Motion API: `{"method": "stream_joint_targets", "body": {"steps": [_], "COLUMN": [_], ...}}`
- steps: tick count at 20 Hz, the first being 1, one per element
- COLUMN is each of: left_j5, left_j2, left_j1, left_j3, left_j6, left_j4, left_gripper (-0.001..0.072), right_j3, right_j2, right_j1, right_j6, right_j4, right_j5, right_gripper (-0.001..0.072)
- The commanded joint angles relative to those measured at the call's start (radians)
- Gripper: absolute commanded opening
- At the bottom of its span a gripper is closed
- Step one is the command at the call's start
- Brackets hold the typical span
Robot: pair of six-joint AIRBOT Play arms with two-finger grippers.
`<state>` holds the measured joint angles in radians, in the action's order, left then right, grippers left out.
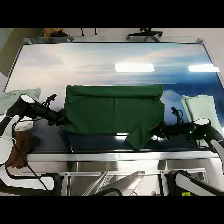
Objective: Fold the shirts.
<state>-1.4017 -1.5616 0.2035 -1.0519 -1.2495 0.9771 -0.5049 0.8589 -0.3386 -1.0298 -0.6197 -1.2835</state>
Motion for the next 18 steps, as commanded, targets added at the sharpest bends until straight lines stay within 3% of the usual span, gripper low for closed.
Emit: {"method": "stream_joint_targets", "body": {"steps": [1, 3, 5, 7, 10, 14, 18], "left_j5": [-0.059, -0.082, -0.072, -0.068, -0.038, -0.019, 0.086], "left_j2": [0.053, 0.108, 0.153, 0.159, 0.159, 0.159, 0.122], "left_j1": [0.001, 0.001, 0.002, -0.002, -0.029, -0.074, -0.103], "left_j3": [0.006, 0.04, 0.1, 0.143, 0.159, -0.002, -0.218], "left_j6": [-0.075, -0.106, -0.113, -0.113, -0.113, -0.113, -0.113], "left_j4": [0.186, 0.3, 0.34, 0.335, 0.328, 0.291, 0.252], "left_gripper": [0.0015, 0.0014, 0.0015, 0.0015, 0.0015, 0.0015, 0.0015], "right_j3": [-0.002, -0.002, -0.002, -0.002, -0.02, -0.169, -0.341], "right_j2": [-0.115, -0.163, -0.18, -0.18, -0.166, -0.075, 0.1], "right_j1": [-0.06, -0.133, -0.199, -0.212, -0.208, -0.197, -0.086], "right_j6": [-0.161, -0.243, -0.23, -0.188, -0.047, 0.071, 0.104], "right_j4": [-0.228, -0.375, -0.387, -0.326, -0.108, 0.129, 0.157], "right_j5": [-0.052, -0.056, -0.041, -0.002, 0.031, 0.064, 0.154], "right_gripper": [0.003, 0.003, 0.003, 0.003, 0.003, 0.0031, 0.0031]}}
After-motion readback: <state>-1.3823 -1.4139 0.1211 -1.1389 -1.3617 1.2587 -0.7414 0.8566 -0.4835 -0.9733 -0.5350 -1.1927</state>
